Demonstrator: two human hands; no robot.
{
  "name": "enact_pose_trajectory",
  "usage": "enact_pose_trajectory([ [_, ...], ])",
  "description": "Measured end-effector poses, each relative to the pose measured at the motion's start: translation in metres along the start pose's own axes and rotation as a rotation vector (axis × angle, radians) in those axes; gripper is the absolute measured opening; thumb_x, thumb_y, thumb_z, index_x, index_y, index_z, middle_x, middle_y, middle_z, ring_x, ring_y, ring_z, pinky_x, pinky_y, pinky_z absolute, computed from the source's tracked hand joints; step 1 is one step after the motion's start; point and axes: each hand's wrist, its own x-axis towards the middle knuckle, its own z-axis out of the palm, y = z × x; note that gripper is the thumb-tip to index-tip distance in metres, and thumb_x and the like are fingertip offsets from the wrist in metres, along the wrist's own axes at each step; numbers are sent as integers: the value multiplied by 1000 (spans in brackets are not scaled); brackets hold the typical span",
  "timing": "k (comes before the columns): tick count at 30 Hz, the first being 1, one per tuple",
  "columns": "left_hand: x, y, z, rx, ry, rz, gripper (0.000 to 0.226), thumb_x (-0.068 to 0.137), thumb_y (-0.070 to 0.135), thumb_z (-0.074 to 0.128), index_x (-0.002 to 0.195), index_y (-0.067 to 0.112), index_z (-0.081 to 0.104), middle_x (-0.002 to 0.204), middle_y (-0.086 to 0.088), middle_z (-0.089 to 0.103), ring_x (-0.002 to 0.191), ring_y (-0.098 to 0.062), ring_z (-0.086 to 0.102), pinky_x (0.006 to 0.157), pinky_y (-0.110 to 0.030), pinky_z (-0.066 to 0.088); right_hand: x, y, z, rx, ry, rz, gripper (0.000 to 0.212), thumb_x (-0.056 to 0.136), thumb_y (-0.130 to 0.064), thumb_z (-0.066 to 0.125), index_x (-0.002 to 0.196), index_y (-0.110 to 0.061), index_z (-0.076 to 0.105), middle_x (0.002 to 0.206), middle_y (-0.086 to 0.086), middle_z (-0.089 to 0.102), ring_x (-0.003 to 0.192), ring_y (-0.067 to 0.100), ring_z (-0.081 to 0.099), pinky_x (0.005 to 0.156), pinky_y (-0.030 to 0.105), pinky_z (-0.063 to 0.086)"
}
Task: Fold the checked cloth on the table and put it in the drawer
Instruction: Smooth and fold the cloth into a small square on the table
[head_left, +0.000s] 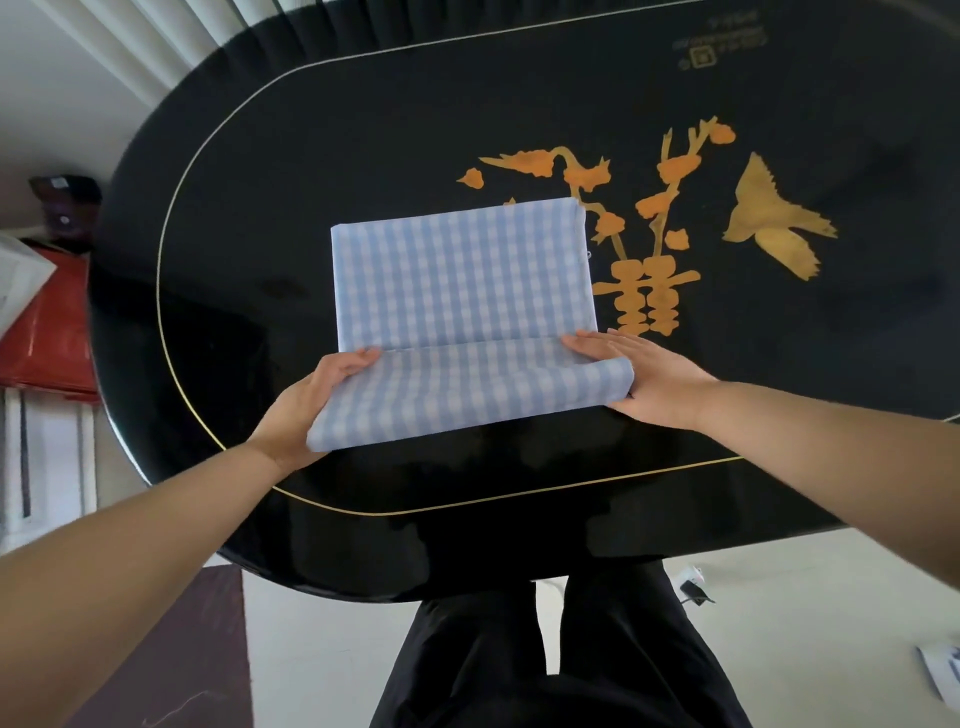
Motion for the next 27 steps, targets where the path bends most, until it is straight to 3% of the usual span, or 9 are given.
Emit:
enact_pose_trajectory([
  [3,-1,23,10,-212,226,-164,40,88,18,66,121,32,50,108,31,57,101,-3,58,89,-22,49,-2,-13,14,215,176,72,54,94,-14,55,143,-29,39,147,-5,41,140,16,30,115,26,19],
  [6,0,54,15,-311,414,-384,7,94,31,55,97,26,51,91,19,59,86,-6,60,71,-27,47,-10,-33,21,430,298,262,30,98,-19,47,126,-13,54,110,-4,57,109,19,54,94,26,41],
  [9,-16,69,26,-117,478,-486,21,99,26,44,99,7,54,88,-7,62,88,-33,63,68,-36,45,-27,-41,32,378,383,274,23,98,-26,46,111,-13,60,98,-1,63,95,22,61,84,32,49],
  [11,-32,72,33,19,450,-459,27,100,27,42,105,1,50,93,-17,63,89,-40,61,66,-36,40,-41,-42,43,395,409,314,23,98,-28,45,112,-15,57,91,-2,63,89,23,63,77,33,52],
  [17,-24,74,35,90,368,-487,36,100,46,27,95,12,38,78,-7,59,73,-32,61,61,-41,51,-44,-53,48,302,319,545,47,98,-48,31,135,-20,30,86,1,58,74,16,60,65,33,55],
  [21,-8,74,31,98,316,-559,46,100,50,21,99,11,44,81,-8,60,73,-29,60,63,-42,53,-29,-61,38,221,322,696,41,100,-45,24,125,-15,34,77,1,53,67,15,59,51,27,50],
  [23,-2,74,27,147,261,-584,49,100,52,19,102,10,46,83,-7,59,74,-27,59,63,-39,50,-27,-66,30,308,300,775,37,99,-40,36,125,-15,35,80,0,49,65,12,56,49,24,47],
  [25,6,74,21,177,174,-616,54,98,55,17,105,12,49,86,-5,59,78,-27,60,67,-38,51,-24,-63,26,364,258,783,42,93,-33,52,125,-12,37,84,1,43,70,13,54,54,25,48],
  [27,13,72,12,169,79,-659,58,96,60,18,106,15,53,90,-4,61,79,-27,64,73,-38,54,-24,-66,17,331,239,796,35,95,-38,42,114,-10,49,79,1,47,74,19,56,60,29,47],
])
